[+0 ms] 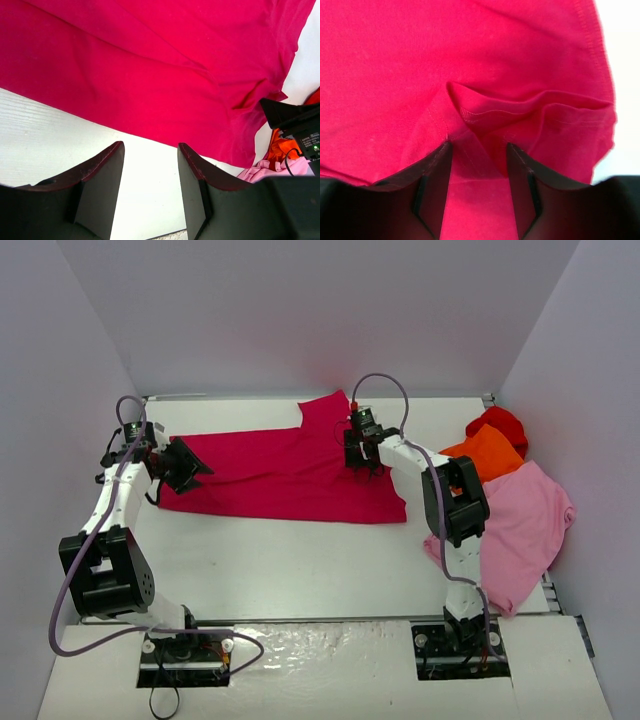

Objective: Fold and stack the t-shirts
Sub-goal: Fold the flattened tshirt in 1/3 of the way

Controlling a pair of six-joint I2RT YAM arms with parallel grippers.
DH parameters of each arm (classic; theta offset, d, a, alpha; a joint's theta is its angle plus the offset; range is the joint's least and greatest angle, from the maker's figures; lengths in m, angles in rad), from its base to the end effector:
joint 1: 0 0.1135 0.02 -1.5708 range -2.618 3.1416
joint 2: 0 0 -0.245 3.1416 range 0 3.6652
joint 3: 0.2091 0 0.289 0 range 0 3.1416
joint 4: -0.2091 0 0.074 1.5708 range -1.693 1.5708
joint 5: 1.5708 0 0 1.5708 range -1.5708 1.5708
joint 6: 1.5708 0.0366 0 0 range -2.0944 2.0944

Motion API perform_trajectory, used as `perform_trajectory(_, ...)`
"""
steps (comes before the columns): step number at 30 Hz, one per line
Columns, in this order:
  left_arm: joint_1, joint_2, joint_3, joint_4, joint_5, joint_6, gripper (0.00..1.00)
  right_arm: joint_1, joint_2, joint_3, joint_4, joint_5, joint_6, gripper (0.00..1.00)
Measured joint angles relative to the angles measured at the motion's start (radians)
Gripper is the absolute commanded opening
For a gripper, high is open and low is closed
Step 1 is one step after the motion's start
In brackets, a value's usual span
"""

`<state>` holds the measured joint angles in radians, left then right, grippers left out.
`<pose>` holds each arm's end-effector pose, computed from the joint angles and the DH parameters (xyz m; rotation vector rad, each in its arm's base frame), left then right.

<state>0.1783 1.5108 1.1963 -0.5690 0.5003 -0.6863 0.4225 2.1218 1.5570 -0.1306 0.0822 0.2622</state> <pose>0.3574 0.0466 0.2456 -0.8312 2.3414 -0.8344 0.4609 0.2039 0.1508 -0.1386 2.2735 0.2695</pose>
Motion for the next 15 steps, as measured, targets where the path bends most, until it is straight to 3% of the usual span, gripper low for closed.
perform_trajectory(4, 0.000, 0.000, 0.000, 0.000, 0.000, 0.003, 0.43, 0.000, 0.030, 0.000, 0.008, -0.026, 0.008, 0.08)
perform_trajectory(5, 0.000, 0.000, 0.000, 0.000, 0.000, 0.004, 0.43, 0.000, 0.035, 0.000, 0.008, -0.030, 0.009, 0.05)
perform_trajectory(8, 0.000, 0.000, 0.000, 0.000, 0.000, 0.004, 0.43, 0.000, 0.036, 0.000, 0.011, -0.039, 0.010, 0.00)
perform_trajectory(15, 0.000, 0.000, 0.000, 0.000, 0.000, 0.004, 0.43, 0.000, 0.036, 0.002, 0.014, -0.039, 0.005, 0.00)
